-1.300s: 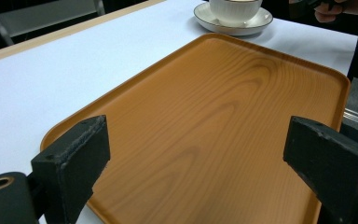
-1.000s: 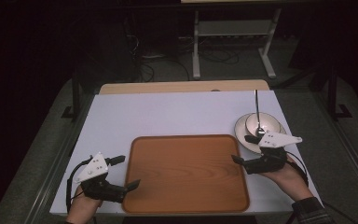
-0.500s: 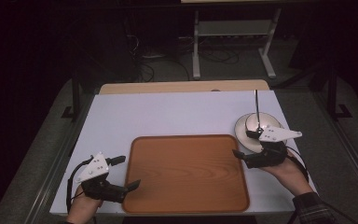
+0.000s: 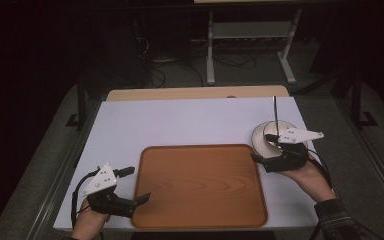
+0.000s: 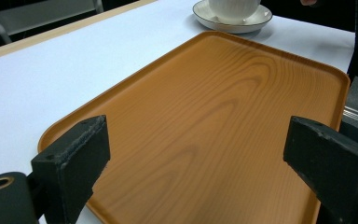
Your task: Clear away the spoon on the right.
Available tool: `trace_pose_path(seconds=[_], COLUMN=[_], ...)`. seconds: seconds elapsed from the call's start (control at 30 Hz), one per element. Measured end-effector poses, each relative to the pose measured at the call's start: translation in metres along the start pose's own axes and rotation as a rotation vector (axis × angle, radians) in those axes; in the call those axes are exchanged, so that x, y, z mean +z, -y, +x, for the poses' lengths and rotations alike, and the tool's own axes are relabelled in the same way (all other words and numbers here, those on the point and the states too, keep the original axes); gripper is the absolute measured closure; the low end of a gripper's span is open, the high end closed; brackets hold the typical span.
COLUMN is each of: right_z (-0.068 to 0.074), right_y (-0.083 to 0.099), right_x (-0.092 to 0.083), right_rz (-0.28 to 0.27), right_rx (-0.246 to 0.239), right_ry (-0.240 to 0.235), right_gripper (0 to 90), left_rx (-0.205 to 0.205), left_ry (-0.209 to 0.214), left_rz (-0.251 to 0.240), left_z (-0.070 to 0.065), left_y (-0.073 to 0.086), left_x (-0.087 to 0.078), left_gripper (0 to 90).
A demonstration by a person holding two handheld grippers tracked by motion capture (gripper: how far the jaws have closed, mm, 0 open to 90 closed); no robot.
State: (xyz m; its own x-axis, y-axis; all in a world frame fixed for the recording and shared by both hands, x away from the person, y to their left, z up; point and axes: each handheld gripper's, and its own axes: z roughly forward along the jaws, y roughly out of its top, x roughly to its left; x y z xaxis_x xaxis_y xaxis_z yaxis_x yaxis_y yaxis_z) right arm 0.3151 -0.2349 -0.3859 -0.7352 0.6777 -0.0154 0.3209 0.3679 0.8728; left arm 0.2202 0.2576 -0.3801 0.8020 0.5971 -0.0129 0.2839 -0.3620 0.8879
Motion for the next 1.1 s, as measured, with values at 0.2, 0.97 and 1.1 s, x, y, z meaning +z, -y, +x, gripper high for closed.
trace_pose_path(seconds=[0.2,0.97,1.1], right_z=[-0.007,-0.033,-0.037], right_y=[-0.004,-0.018,-0.023], right_x=[0.004,0.015,0.016], right_rz=[0.007,0.061,0.066], right_rx=[0.005,0.044,0.046], right_ry=[0.010,0.029,0.038], right_gripper=[13.9,17.9,22.0], left_rx=[-0.003,-0.003,-0.002], left_ry=[-0.001,-0.002,-0.002], left_rz=[-0.001,0.000,0.001], left_z=[0.000,0.001,0.001], left_y=[0.000,0.000,0.000], left_x=[0.000,0.000,0.000], left_gripper=[6.5,6.5,6.6])
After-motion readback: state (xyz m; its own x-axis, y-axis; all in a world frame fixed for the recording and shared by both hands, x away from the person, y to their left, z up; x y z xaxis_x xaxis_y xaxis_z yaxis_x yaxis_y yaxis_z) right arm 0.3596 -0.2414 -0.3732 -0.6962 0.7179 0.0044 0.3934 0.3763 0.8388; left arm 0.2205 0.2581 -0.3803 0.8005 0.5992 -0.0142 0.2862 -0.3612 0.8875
